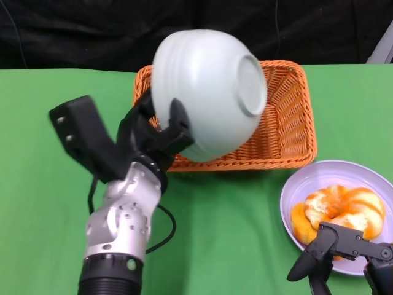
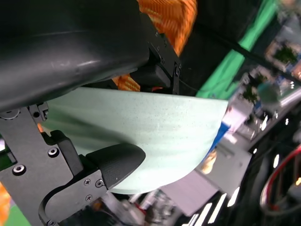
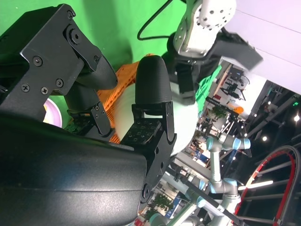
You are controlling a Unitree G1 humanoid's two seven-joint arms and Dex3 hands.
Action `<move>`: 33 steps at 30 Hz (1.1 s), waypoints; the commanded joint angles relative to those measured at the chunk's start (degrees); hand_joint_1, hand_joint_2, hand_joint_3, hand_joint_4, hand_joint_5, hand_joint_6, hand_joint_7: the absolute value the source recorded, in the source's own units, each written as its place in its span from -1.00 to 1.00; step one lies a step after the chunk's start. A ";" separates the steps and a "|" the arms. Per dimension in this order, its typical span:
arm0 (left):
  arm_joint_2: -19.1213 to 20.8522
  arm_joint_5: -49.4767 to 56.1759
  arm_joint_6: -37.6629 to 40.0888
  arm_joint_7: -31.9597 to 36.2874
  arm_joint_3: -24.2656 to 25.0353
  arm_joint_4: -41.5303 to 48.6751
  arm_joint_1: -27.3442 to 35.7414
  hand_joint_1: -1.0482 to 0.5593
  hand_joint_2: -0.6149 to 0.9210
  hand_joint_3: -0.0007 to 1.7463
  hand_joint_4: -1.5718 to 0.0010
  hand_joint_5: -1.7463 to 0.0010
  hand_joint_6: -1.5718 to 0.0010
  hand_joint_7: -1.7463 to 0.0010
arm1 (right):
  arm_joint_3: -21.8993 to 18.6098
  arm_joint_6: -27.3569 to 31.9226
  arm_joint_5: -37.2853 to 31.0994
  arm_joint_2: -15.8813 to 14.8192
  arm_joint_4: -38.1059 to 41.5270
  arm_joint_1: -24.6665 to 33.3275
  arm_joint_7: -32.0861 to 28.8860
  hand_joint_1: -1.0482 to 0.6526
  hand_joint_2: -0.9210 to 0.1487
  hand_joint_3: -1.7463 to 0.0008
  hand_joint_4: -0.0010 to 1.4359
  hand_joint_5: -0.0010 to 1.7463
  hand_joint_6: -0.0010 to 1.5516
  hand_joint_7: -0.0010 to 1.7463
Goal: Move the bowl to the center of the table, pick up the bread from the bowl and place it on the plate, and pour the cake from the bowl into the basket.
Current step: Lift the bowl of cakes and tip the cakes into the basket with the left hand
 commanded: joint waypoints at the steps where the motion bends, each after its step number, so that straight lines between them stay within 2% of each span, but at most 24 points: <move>1: -2.61 -3.56 1.07 1.79 2.52 1.04 -3.88 0.08 0.28 0.90 -0.43 -1.00 -0.13 -1.00 | 0.04 -0.90 -0.63 -0.29 -0.31 0.29 -0.34 0.32 0.30 -0.75 0.20 0.96 0.09 0.42; 7: -3.31 -8.70 1.06 3.99 5.13 2.43 -4.46 0.07 0.27 0.89 -0.44 -1.00 -0.12 -1.00 | 0.61 -0.76 -0.47 -0.09 -0.40 0.45 -0.31 0.33 0.28 -0.75 0.19 0.98 0.10 0.41; 16: -2.72 -14.07 -0.96 -1.25 6.13 4.97 -4.94 0.00 0.20 0.96 -0.46 -1.00 -0.16 -1.00 | 0.36 -0.05 -0.81 -0.15 -0.69 -0.10 -0.25 0.33 0.29 -0.74 0.20 0.96 0.10 0.41; 20: -1.52 -17.39 0.65 -8.83 6.56 5.59 -4.77 -0.05 0.13 1.00 -0.45 -1.00 -0.16 -1.00 | 0.08 -0.67 -0.35 -0.29 -0.14 -0.12 -0.29 0.35 0.30 -0.76 0.19 0.93 0.10 0.41; 29: 0.89 -17.39 0.55 -19.38 5.71 5.53 -3.74 -0.06 0.12 1.00 -0.44 -1.00 -0.15 -1.00 | -0.06 -0.57 -0.19 -0.39 0.16 -0.29 -0.19 0.33 0.31 -0.77 0.19 0.94 0.10 0.42; 33: 1.42 -16.66 0.49 -21.17 5.51 4.97 -3.51 -0.05 0.15 0.99 -0.43 -1.00 -0.14 -1.00 | -0.20 -0.67 -0.30 -0.39 0.19 -0.28 -0.29 0.34 0.31 -0.77 0.19 0.95 0.10 0.42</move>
